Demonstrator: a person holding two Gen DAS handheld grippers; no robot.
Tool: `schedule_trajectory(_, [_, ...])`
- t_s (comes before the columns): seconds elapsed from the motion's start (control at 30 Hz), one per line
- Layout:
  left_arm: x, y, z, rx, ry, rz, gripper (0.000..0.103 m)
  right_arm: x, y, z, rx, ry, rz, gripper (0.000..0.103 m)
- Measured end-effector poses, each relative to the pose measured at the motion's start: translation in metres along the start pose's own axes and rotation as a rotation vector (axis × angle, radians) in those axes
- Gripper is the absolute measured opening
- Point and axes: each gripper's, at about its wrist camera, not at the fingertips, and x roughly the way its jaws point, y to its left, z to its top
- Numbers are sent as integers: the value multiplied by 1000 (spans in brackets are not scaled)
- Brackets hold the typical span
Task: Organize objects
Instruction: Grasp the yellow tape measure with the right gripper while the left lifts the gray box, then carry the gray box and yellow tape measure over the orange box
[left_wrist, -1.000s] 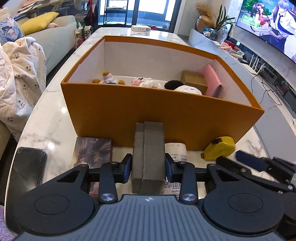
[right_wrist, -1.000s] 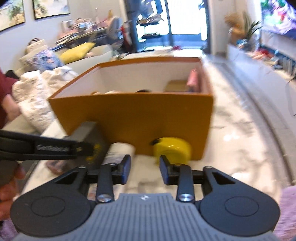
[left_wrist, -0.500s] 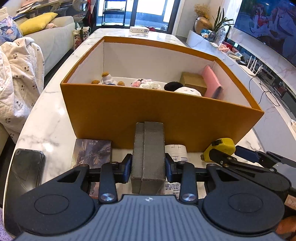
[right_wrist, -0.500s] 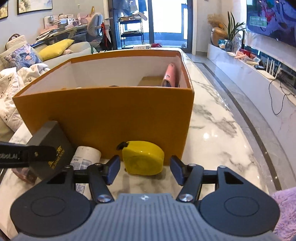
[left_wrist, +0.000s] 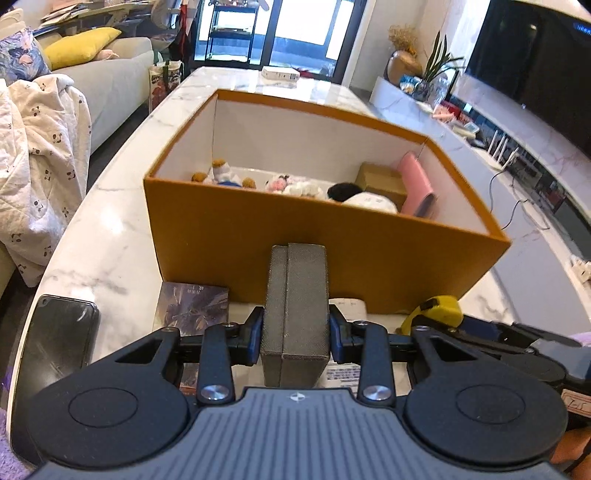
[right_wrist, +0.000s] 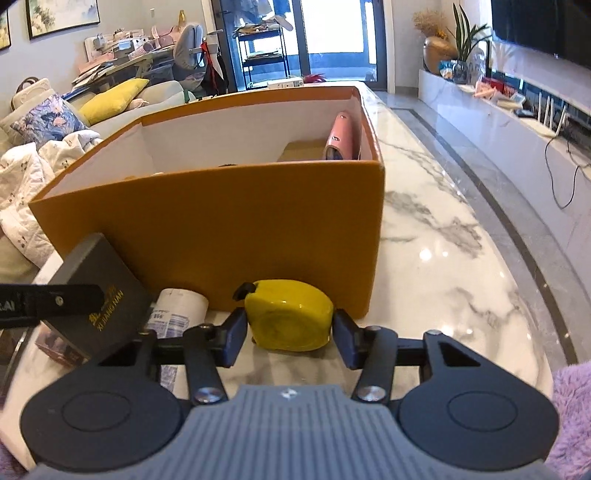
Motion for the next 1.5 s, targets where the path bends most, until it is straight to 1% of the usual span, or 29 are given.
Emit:
schedule_trajectory(0.13, [-19,-1,1,-14,-20,-48,39,-17,-1,1,5,-18,24,52])
schedule_trajectory(0.23, [-35,-4,6,-36,-35,-117,39,-35,-2,4,9,-46,44,52])
schedule_trajectory(0.3, [-45,-8,12,-42,-47,-167,39,-49,-6,9,20,-61,75,52])
schedule_trajectory(0.47, [-66,-19,38,-18,-116,-244,39,-80,-10,34,-22,-133,92,52])
schedule_trajectory(0.6, [-61,-23,72,-14,-140,-291,39,-86,-17,64,-55,-159,103,52])
schedule_trajectory(0.67, [-51,-28,90,-5,-153,-282,39,-83,-18,79,-78,-161,103,52])
schedule_trajectory(0.77, [-27,-31,113,-8,-170,-244,39,-73,-17,99,-113,-170,90,52])
schedule_trajectory(0.87, [4,-29,135,-32,-163,-209,39,-57,-18,118,-133,-179,85,52])
schedule_trajectory(0.93, [27,-26,147,-44,-148,-202,39,-45,-20,131,-140,-181,87,52])
schedule_trajectory(1.03, [66,-18,162,-93,-90,-207,39,-22,-20,145,-147,-176,79,52])
schedule_trajectory(1.17, [112,-8,169,-127,-25,-178,39,7,-27,160,-129,-150,98,52])
schedule_trajectory(1.23, [129,-4,167,-143,-1,-181,39,19,-28,165,-132,-135,107,52])
schedule_trajectory(1.3, [140,-4,164,-149,19,-168,39,31,-27,169,-143,-126,103,52])
schedule_trajectory(1.37, [150,-9,164,-133,41,-142,39,42,-26,172,-152,-119,101,52])
schedule_trajectory(1.5, [165,-19,162,-127,98,-146,38,58,-26,176,-132,-115,109,52])
